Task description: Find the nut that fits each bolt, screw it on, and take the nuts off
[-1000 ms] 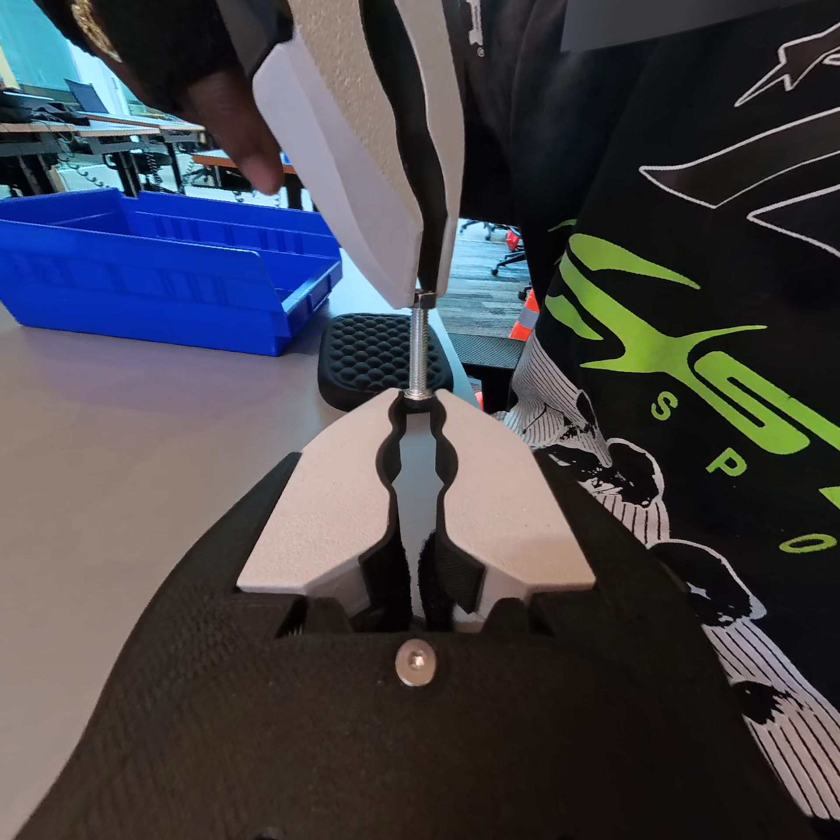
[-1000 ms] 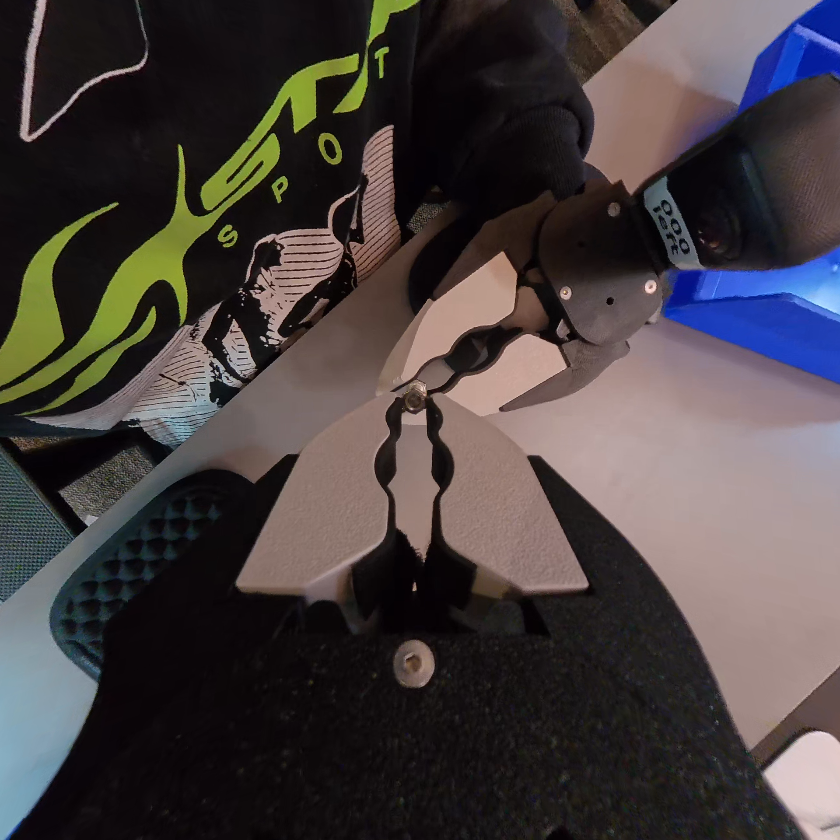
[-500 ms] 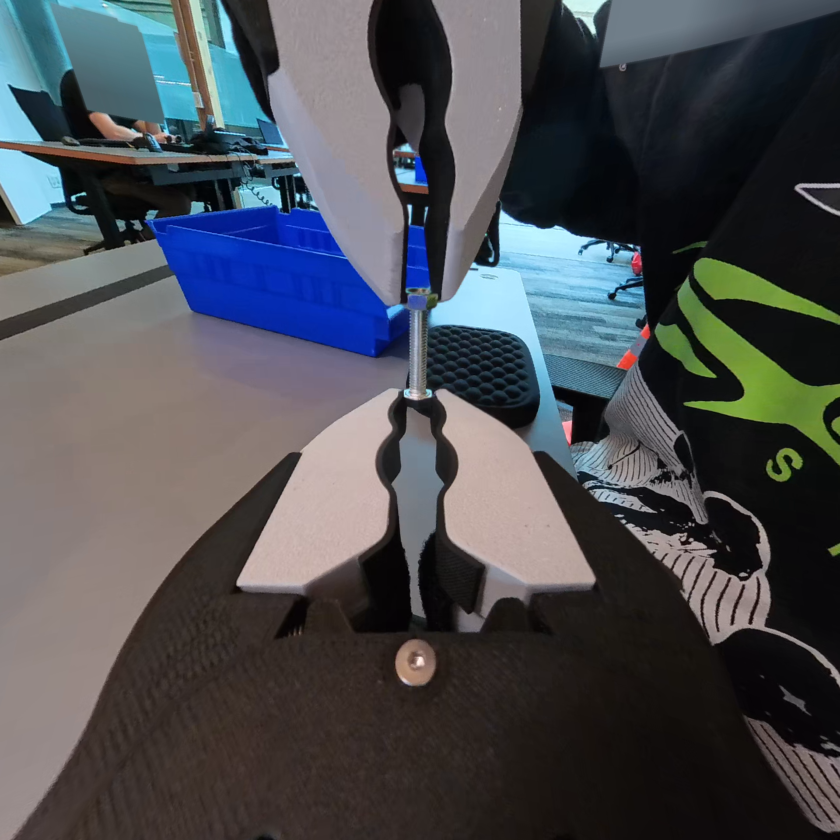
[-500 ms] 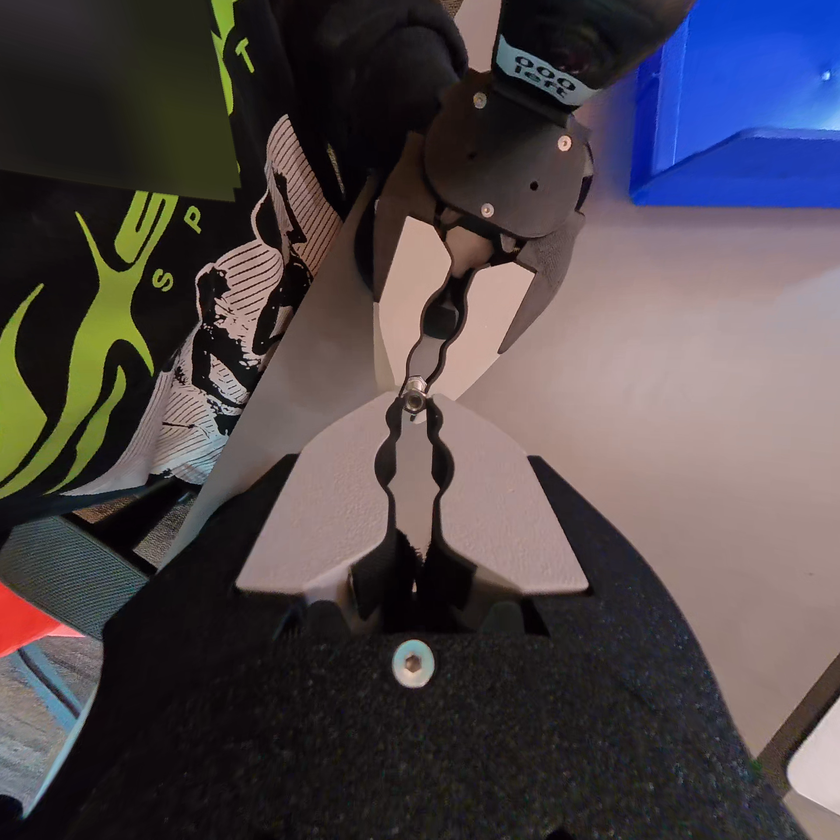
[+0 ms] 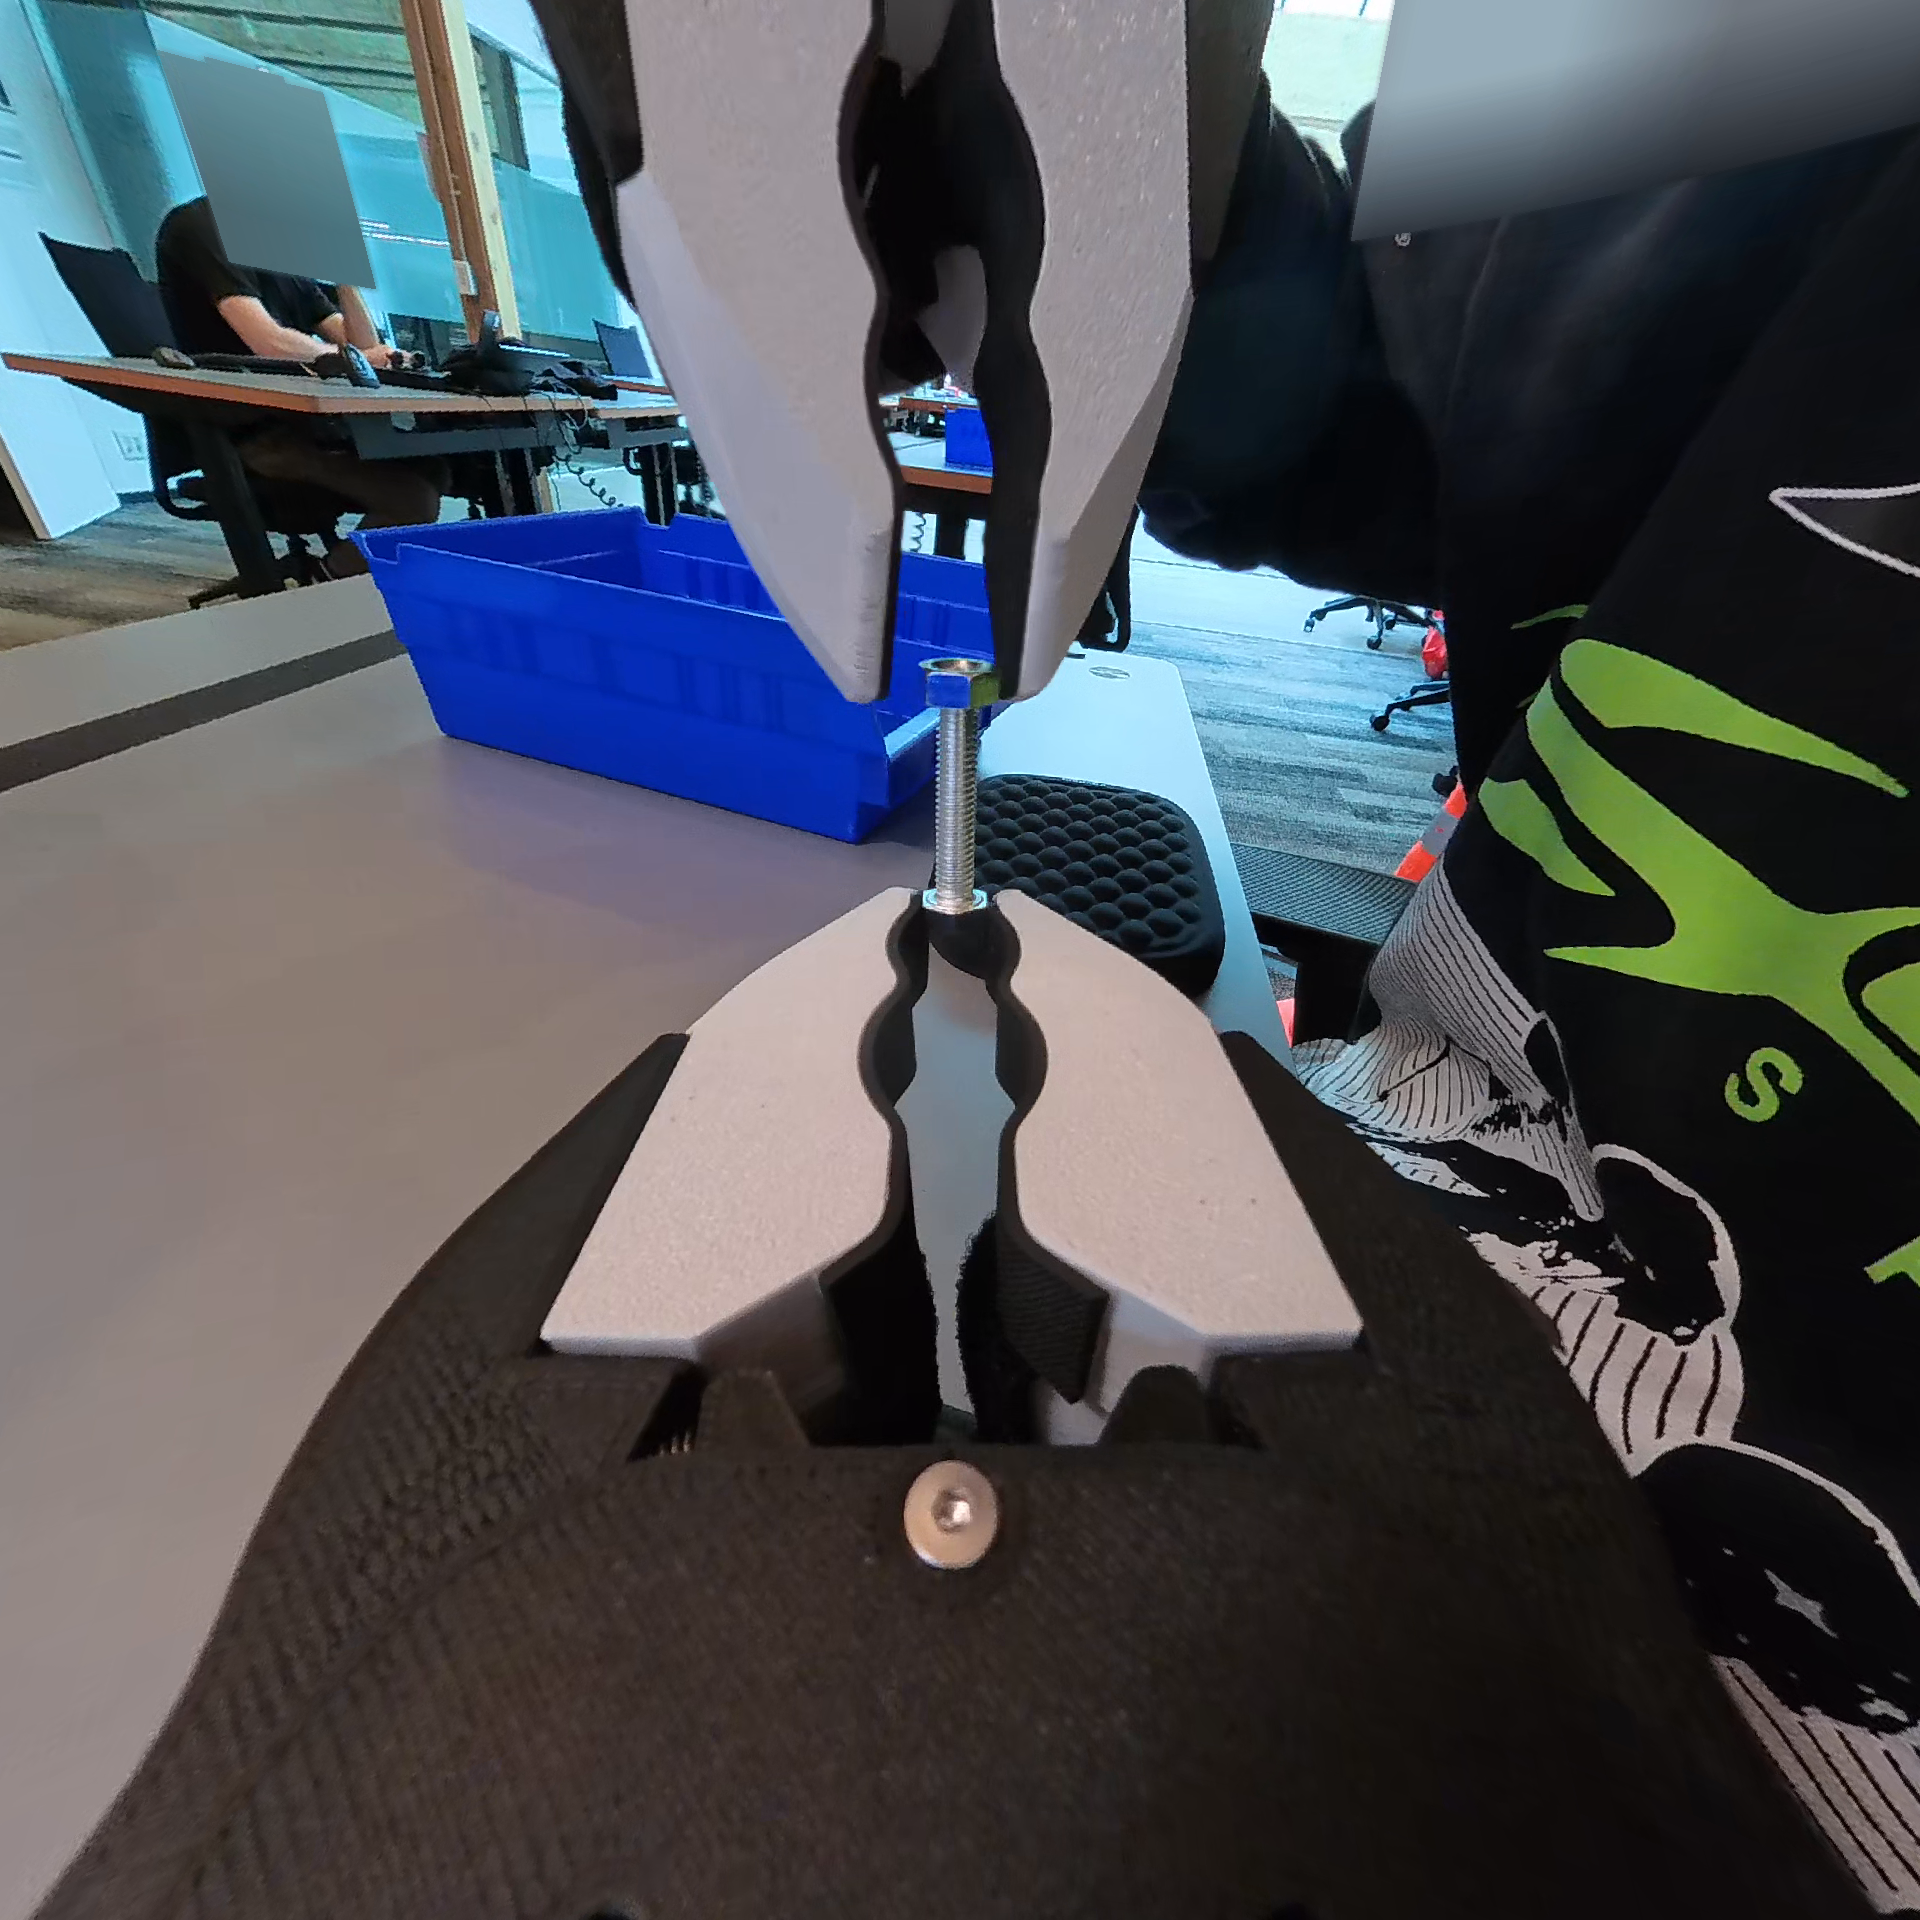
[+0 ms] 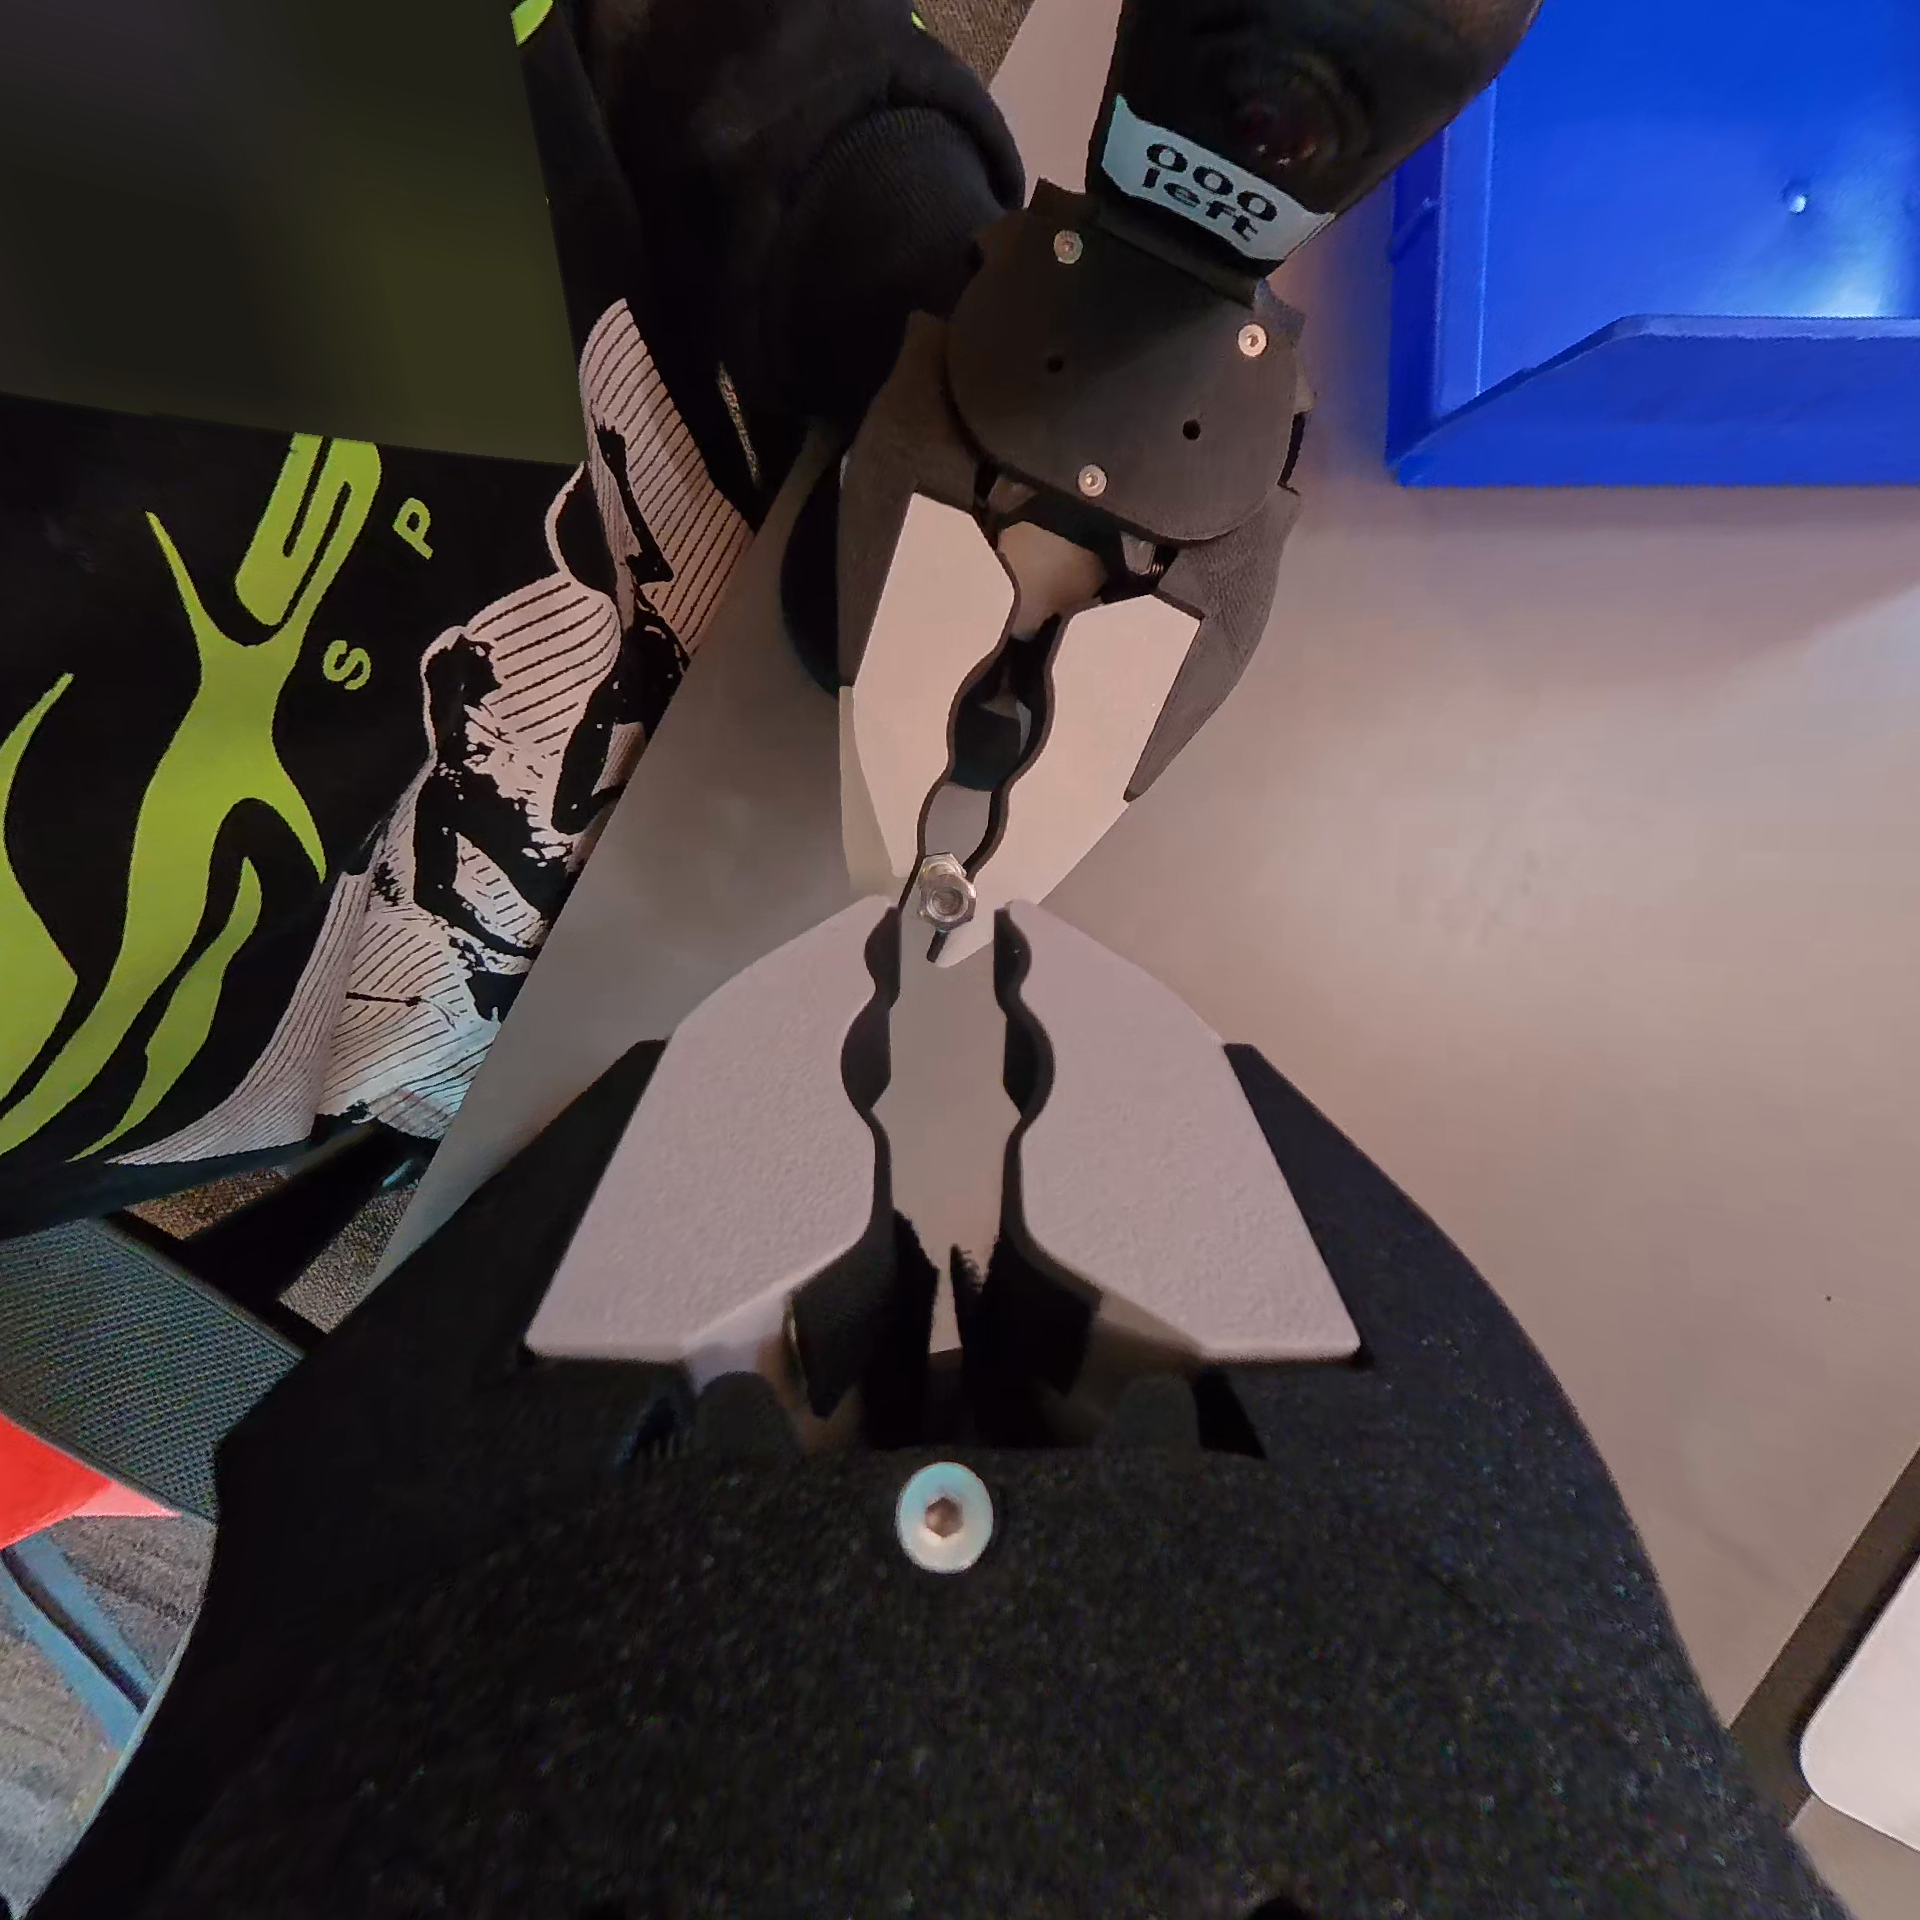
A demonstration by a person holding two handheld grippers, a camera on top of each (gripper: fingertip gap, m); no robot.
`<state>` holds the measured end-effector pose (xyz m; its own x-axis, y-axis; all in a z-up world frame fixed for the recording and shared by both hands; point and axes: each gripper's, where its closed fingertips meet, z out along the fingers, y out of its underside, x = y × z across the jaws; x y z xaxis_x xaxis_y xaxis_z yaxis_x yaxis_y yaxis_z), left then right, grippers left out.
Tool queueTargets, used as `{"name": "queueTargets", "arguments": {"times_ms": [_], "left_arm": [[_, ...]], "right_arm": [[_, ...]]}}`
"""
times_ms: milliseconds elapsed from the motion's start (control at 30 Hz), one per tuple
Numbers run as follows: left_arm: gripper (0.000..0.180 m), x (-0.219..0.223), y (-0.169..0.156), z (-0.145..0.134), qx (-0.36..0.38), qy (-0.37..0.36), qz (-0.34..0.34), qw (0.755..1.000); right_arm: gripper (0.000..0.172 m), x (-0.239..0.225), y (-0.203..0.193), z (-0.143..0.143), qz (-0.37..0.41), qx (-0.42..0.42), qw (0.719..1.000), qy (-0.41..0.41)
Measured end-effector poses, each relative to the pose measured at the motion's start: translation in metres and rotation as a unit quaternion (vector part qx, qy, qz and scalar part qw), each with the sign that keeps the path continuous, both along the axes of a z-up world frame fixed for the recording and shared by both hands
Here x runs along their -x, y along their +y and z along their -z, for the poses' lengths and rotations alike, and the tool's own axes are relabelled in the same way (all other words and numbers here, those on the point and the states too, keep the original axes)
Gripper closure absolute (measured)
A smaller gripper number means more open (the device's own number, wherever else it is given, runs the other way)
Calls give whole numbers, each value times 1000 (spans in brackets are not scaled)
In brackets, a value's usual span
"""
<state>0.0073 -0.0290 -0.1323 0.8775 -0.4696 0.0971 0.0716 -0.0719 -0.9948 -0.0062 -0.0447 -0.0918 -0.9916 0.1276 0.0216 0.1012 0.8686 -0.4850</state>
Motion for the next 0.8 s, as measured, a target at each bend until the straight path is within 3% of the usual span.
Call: {"name": "queueTargets", "arguments": {"times_ms": [133, 233, 300, 400, 500, 800], "left_arm": [[171, 6, 1, -3, -7, -4, -25, 1000], [170, 20, 4, -6, -15, -14, -77, 997], [170, 31, 6, -7, -17, -19, -120, 992], [170, 46, 9, -7, -19, -17, -183, 983], [170, 55, 9, -6, -20, -6, -226, 974], [171, 59, 11, -2, -9, 9, -252, 968]], "right_arm": [[138, 2, -1, -6, 37, 46, 998, 9], [111, 11, -7, -16, 115, 175, 977, 32], [99, 22, -9, -24, 176, 294, 937, 65], [88, 33, -7, -31, 256, 451, 847, 116], [88, 38, -8, -30, 296, 518, 788, 152], [92, 42, -25, -14, 299, 484, 805, 169]]}}
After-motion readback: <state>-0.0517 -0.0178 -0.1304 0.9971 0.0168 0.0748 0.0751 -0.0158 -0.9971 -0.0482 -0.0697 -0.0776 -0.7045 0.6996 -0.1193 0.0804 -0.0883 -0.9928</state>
